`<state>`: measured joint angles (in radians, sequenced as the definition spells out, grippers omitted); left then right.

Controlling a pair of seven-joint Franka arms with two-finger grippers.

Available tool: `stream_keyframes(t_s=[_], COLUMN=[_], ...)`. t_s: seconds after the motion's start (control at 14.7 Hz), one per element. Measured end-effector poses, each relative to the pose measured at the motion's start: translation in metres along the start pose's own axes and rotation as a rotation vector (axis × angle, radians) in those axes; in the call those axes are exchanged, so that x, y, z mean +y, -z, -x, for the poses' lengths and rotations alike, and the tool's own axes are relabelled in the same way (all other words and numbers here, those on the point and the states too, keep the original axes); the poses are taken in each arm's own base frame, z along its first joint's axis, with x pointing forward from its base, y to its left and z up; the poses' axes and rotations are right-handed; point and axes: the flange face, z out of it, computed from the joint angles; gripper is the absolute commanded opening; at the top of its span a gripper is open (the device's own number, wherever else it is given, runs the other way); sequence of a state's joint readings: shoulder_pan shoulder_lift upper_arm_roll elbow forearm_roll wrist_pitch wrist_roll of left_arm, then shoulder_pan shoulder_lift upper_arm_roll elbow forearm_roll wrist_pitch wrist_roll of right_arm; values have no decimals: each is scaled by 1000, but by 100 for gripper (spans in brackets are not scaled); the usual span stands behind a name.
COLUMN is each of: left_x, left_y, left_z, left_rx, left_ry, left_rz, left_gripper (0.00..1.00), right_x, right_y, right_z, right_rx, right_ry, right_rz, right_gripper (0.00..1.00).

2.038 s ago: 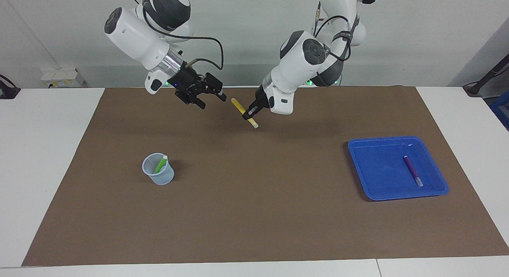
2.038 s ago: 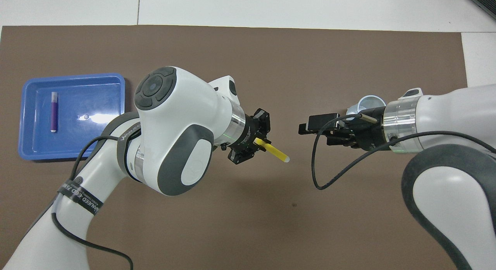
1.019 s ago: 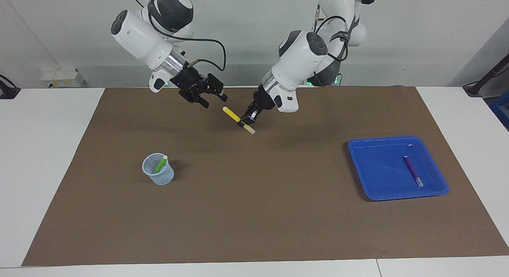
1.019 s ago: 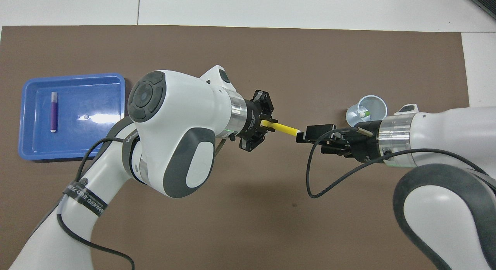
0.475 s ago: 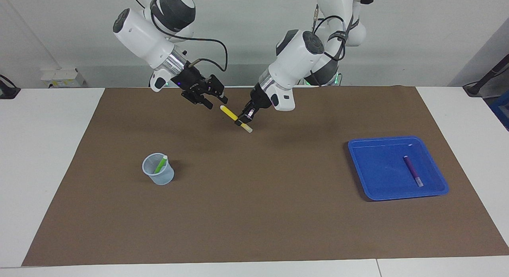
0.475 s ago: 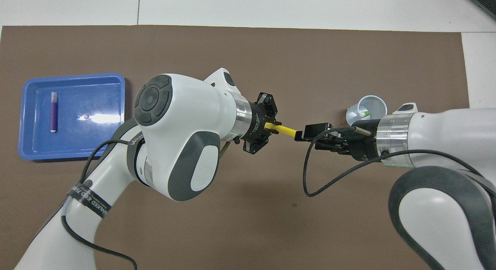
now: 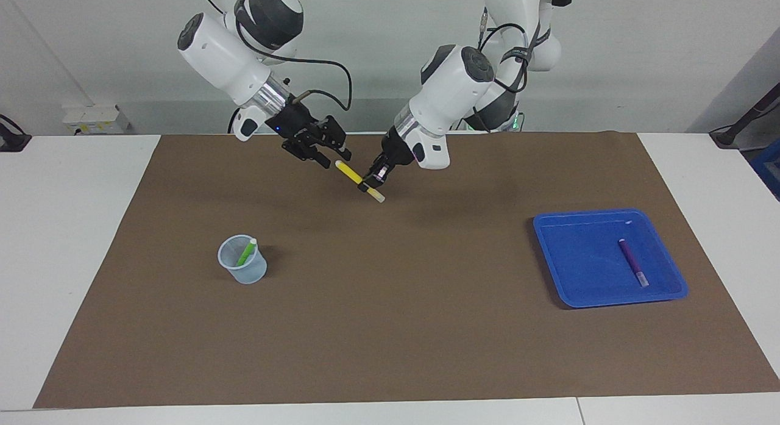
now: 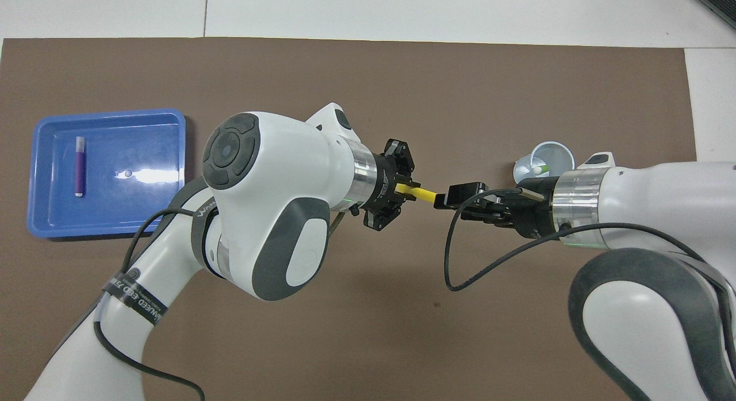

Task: Transfer and insert pens with both arms
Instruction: 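Close the right gripper on the yellow pen held by the left gripper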

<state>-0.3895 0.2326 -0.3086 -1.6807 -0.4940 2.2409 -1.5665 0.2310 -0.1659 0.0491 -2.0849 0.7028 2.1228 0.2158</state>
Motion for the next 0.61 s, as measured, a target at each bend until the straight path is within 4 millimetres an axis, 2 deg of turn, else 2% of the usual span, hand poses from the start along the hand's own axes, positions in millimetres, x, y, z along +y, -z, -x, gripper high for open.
stream_keyframes(t_s=[0.14, 0.61], left_x=[0, -2], left_y=[0, -3], left_z=[0, 7], left_rx=[0, -3], left_ry=[0, -9], left_rz=[0, -5], left_gripper=[0, 0], right_x=[0, 0], right_y=[-3, -2], right_z=[0, -2], right_rx=[-3, 11], right_ry=[-1, -1], right_rz=[2, -1], right_gripper=[53, 51])
